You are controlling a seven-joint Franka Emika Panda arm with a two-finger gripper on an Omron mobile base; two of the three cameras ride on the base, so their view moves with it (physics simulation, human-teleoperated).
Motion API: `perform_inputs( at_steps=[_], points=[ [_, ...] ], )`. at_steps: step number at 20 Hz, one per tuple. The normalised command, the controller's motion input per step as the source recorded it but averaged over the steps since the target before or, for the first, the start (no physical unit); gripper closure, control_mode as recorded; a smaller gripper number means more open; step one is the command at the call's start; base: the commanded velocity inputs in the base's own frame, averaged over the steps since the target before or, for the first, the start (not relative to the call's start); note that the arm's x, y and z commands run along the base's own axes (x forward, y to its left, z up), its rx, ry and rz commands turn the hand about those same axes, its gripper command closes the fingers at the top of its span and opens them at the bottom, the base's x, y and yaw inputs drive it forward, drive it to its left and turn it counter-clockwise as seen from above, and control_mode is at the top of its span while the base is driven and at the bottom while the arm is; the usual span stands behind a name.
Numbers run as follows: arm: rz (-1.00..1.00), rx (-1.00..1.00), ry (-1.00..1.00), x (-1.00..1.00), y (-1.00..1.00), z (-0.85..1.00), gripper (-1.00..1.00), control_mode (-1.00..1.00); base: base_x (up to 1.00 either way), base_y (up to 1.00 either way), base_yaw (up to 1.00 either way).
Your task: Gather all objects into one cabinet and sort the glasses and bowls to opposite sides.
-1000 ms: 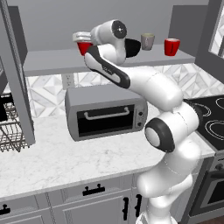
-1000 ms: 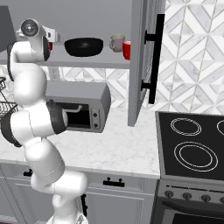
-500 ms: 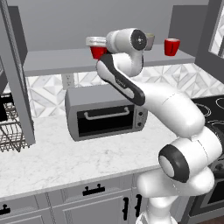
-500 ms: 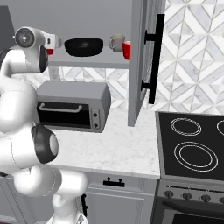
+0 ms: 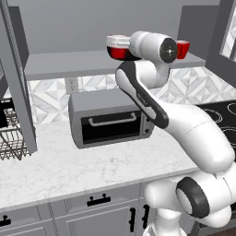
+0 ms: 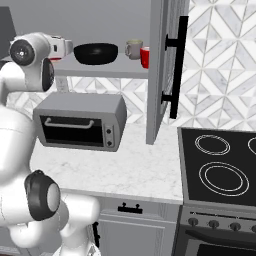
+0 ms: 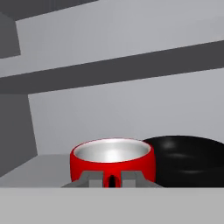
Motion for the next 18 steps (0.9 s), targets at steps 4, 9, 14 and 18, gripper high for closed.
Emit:
perform_inputs(
  at_steps=[4, 9, 14, 18],
  points=[
    [-0.02, -0.01, -0.05, -0.6, -0.5, 0.2, 1.0, -1.0, 0.0, 0.0, 0.0],
    [-0.05, 0.0, 0.0, -0.41, -0.69, 0.0, 1.0, -1.0, 0.0, 0.0, 0.0],
    [-0.11, 0.0, 0.04, -0.08, -0.82, 0.0, 1.0, -1.0, 0.0, 0.0, 0.0],
    [-0.16, 0.0, 0.12, 0.09, -0.59, -0.07, 1.0, -1.0, 0.0, 0.0, 0.0]
  ],
)
